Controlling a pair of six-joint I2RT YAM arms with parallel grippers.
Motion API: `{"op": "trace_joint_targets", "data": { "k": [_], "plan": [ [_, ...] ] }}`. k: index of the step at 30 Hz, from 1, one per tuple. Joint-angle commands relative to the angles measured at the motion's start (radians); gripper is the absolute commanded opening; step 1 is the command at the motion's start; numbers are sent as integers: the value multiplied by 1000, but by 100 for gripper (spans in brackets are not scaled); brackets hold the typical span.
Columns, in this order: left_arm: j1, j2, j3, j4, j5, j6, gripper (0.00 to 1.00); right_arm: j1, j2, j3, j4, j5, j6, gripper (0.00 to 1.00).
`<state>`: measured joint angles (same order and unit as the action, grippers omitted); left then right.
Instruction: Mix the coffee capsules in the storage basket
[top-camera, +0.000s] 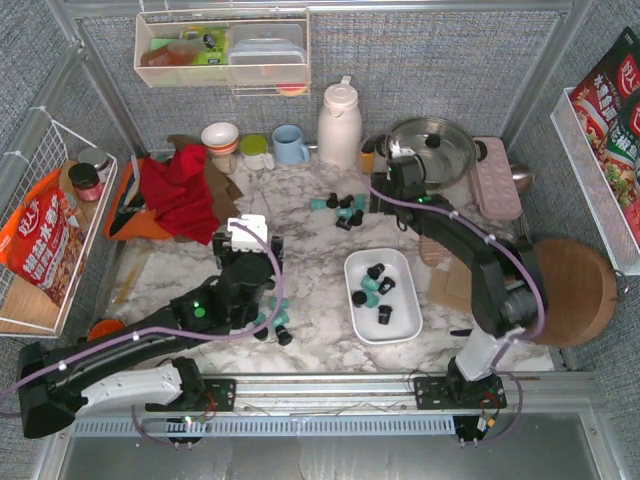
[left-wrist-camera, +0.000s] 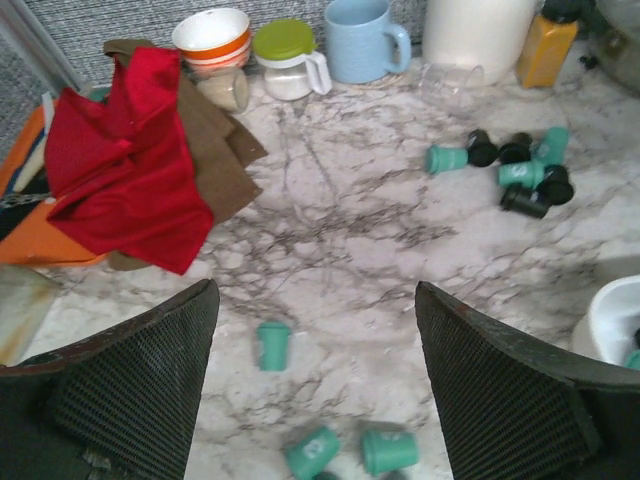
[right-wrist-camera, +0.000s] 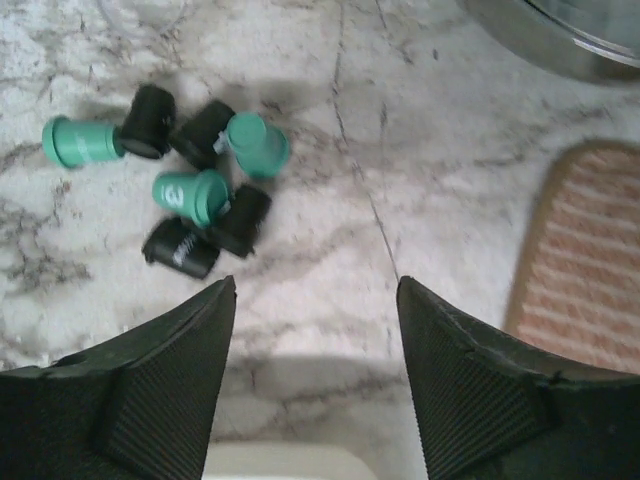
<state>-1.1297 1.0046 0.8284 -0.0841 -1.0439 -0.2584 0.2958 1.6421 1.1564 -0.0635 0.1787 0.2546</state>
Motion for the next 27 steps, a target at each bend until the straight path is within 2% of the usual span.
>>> {"op": "trace_joint_targets", "data": {
  "k": [1,6,9,12,27],
  "plan": [
    [1,-98,-72,7,-1,124,88,2,182,184,-52,-47,-22,65],
    [1,-191,-160,66,-40,196,89,5,382,407,-165,-58,-33,59],
    [1,-238,-225,164,-55,242,90,7,452,488,-200,-41,-38,56],
    [1,-261,-219,167,-47,255,90,8,504,549,-230,-33,-46,56],
    [1,-273,-219,169,-54,260,91,48,565,606,-211,-22,-73,57]
  ]
}}
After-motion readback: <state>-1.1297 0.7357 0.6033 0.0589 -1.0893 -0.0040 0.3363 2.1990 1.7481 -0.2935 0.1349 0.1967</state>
